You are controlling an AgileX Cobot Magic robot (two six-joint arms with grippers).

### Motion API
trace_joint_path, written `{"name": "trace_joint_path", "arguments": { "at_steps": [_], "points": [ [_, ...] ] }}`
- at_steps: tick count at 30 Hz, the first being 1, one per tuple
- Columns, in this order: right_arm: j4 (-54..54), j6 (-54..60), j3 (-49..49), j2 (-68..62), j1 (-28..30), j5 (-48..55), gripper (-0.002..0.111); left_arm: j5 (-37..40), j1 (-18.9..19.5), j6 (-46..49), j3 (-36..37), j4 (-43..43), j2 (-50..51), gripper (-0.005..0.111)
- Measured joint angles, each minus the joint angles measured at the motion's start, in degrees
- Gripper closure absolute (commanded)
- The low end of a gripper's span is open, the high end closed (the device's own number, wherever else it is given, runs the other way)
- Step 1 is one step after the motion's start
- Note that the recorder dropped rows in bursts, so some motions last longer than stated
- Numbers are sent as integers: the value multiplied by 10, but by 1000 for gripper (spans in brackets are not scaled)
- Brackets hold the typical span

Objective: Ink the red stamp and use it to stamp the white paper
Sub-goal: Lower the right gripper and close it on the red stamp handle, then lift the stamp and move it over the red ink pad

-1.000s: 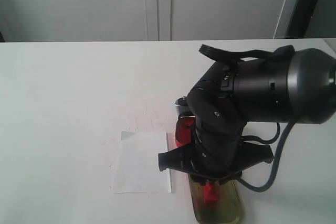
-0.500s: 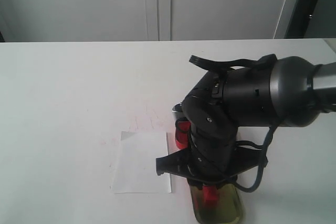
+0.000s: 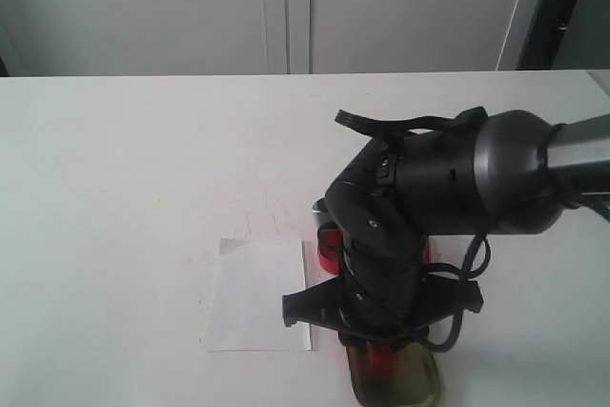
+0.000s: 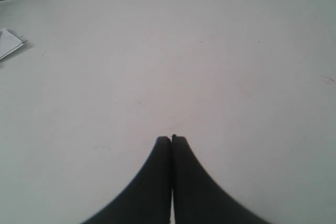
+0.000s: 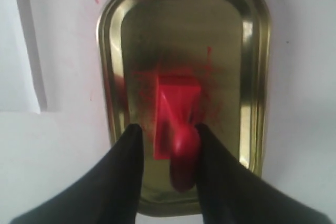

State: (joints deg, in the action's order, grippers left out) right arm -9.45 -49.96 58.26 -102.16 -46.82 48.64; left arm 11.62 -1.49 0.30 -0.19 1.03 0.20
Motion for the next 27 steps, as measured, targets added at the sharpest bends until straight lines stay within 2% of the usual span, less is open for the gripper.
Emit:
{"name": "trace_joint_path", "arguments": {
  "at_steps": [5, 11, 12, 27],
  "points": [
    [2, 0, 0, -5, 0, -6, 80, 0, 0, 0, 0, 0, 0, 107],
    [2, -6, 0, -5, 0, 3, 107, 0, 0, 0, 0, 0, 0, 107],
    [2, -7, 0, -5, 0, 4, 108, 0, 0, 0, 0, 0, 0, 107],
    [-17, -7, 0, 54, 0, 30, 108, 0, 0, 0, 0, 0, 0, 107]
  ]
}}
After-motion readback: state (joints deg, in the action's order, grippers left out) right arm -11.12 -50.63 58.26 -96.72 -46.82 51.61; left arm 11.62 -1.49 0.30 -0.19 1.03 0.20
